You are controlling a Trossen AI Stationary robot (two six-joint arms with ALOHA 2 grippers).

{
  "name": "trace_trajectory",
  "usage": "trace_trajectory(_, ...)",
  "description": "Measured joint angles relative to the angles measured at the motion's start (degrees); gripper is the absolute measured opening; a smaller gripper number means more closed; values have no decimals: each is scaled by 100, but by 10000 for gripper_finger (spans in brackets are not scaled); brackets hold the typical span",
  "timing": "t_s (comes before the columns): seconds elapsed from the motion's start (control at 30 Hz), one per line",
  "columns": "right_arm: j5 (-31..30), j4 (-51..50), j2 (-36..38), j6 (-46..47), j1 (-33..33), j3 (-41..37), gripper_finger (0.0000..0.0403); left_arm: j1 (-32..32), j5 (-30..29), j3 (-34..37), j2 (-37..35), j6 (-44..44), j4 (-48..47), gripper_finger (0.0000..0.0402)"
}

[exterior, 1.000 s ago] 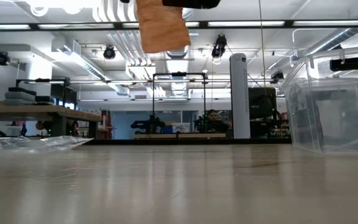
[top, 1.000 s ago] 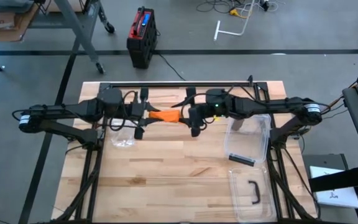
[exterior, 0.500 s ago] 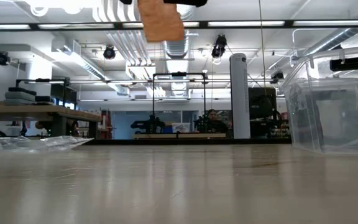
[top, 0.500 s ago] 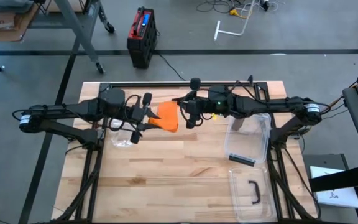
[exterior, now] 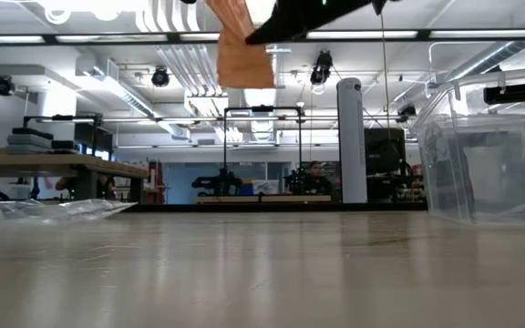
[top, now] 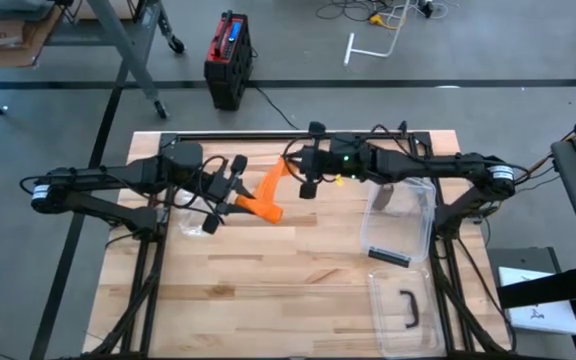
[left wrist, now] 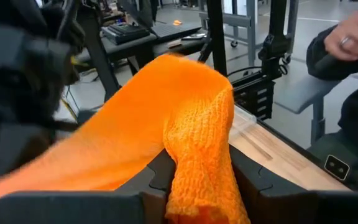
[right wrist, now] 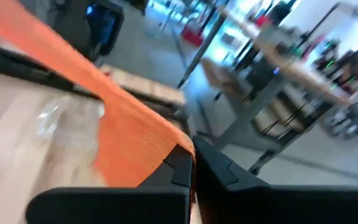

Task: Roll bandage
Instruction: Roll the orange bandage

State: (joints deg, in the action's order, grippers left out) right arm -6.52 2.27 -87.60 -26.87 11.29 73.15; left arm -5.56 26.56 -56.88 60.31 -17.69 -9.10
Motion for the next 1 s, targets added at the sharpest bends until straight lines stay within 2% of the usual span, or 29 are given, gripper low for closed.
trace_trajectory(0.2,31,56,-180,491,-32,-576,0,0,-9,5,2,67,25,80)
trace_trajectory(0.33,-69,50,-162,579,-71,-741,0,4,-388,9,-26,170,26,80)
trace_trajectory(0.57,-187,-48,128,167,-321,-590,8,28,-1055,2,-35,114,109,80)
trace_trajectory(0.73,-150,-822,386,304,-492,-175,66,26,-1184,2,-56,82,115,80)
trace_trajectory(0.83,-145,-1289,600,52,-649,-12,112,20,-1589,-4,-76,257,223,80)
trace_trajectory(1.0,-147,-1332,1023,-361,-1021,0,165,13,-1833,-7,-96,370,244,80)
